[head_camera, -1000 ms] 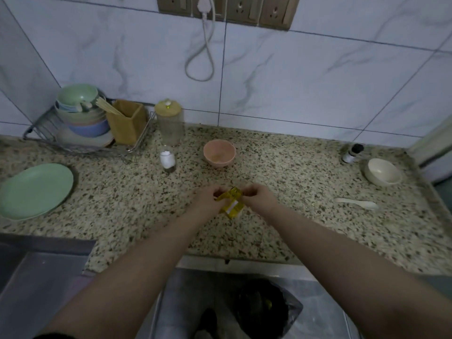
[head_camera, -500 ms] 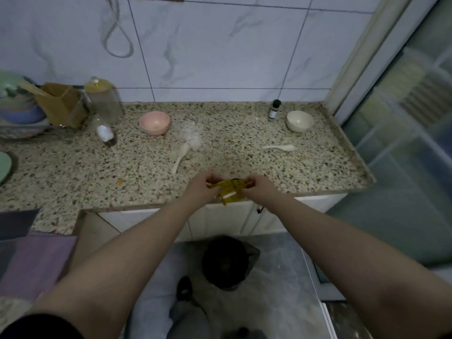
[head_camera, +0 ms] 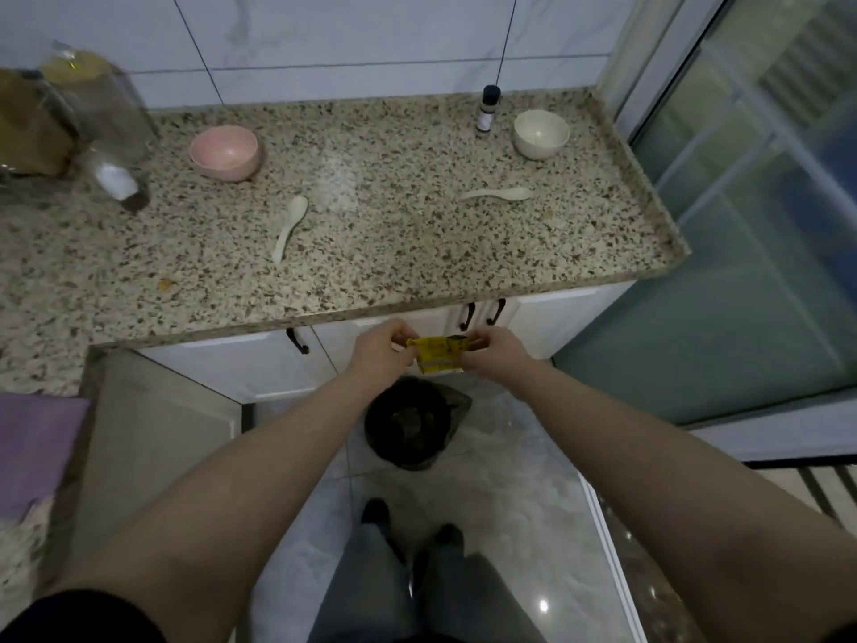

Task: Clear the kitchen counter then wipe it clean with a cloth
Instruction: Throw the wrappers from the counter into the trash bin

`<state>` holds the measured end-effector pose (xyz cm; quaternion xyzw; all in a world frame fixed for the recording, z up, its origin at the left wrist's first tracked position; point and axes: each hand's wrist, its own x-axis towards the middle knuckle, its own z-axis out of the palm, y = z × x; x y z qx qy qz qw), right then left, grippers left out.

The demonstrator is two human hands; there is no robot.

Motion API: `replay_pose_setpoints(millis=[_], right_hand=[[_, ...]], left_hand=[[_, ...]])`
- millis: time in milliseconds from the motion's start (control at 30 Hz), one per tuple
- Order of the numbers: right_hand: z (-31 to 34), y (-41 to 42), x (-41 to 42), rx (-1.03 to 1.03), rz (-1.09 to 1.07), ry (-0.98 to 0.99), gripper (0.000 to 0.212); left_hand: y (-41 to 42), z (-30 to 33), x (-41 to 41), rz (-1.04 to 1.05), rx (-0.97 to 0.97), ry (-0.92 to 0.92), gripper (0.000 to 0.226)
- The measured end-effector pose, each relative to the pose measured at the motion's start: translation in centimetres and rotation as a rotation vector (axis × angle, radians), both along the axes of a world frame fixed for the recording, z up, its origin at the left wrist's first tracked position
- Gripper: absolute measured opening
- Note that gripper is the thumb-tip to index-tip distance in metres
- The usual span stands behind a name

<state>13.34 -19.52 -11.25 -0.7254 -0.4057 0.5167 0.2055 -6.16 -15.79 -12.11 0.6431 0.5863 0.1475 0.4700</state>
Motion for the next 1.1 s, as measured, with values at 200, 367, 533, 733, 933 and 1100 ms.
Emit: replay_pose_setpoints(millis=[200, 367, 533, 733, 933, 1100], right_hand=[[-7.3, 0.8, -1.2, -0.128, -0.091, 0.005, 0.035], [-14.7, 1.2, -2.3, -0.2, -0.151, 0.012, 0.018], [-22.3, 1.0, -3.4, -0.24, -0.142, 0.016, 0.035], [-30.7, 0.9, -4.4, -0.291, -0.193, 0.047, 0.037], [-37.2, -0.2, -5.0, -0.339, -0.262, 0.078, 0.053], [-37.1, -1.7, -4.6, -0.404, -0.284, 0.08, 0.05]], left_hand=[[1.8, -7.2, -0.4, -0.068, -0.121, 0.097, 0.011], [2.5, -16.4, -1.7, -0.054, -0.25, 0.105, 0.025], [2.7, -22.6, -2.4, 0.021, -0.322, 0.095, 0.018], [2.6, -30.8, -2.6, 0.096, -0.386, 0.074, 0.012], [2.1, -36.4, -2.4, 0.095, -0.474, 0.071, 0.036], [1.3, -36.1, -3.4, 0.088, -0.51, 0.075, 0.037]])
